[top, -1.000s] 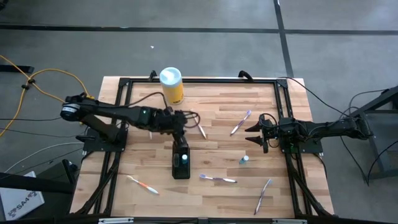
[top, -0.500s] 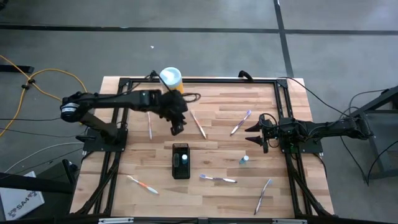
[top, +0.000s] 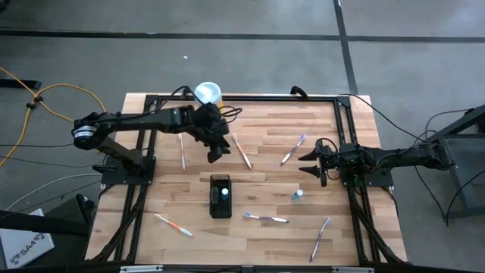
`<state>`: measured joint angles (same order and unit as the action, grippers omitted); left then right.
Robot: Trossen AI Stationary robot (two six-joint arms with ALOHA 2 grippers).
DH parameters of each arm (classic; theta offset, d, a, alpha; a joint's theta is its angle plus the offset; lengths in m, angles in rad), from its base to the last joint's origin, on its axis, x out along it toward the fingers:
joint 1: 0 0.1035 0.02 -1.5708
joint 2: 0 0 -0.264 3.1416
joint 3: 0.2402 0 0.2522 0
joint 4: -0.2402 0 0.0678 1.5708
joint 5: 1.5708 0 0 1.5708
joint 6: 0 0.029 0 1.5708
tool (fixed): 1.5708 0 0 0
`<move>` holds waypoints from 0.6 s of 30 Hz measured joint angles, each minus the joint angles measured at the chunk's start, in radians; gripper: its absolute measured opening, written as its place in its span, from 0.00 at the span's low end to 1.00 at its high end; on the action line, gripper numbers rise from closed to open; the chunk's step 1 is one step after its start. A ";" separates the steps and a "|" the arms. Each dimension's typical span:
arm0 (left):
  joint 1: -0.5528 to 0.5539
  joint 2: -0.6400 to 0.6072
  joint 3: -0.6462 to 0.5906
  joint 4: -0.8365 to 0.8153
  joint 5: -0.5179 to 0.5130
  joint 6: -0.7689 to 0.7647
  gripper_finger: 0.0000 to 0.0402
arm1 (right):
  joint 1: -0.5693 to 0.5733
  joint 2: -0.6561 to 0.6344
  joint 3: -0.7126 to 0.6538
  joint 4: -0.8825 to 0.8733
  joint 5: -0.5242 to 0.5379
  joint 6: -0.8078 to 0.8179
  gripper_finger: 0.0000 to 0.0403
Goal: Pick & Place toothbrushing station
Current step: Put the blue mouthwash into the middle section of the black wire organizer
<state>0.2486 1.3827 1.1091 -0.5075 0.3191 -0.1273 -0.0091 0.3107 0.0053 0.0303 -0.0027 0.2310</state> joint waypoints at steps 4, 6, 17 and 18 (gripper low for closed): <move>-0.013 0.000 0.000 0.034 0.000 0.001 0.34 | 0.000 0.000 0.000 0.000 0.000 0.000 0.48; -0.016 0.000 0.000 0.053 0.000 0.000 0.34 | 0.000 0.000 0.000 0.000 0.000 0.000 0.48; 0.070 -0.057 0.000 0.047 0.407 0.167 0.34 | 0.000 0.000 0.000 0.000 0.000 0.000 0.48; 0.094 -0.074 0.000 0.028 0.489 0.197 0.34 | 0.000 0.000 0.000 0.000 0.000 0.000 0.48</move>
<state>0.3425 1.3082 1.1088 -0.4791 0.8081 0.0700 -0.0090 0.3107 0.0054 0.0303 -0.0029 0.2308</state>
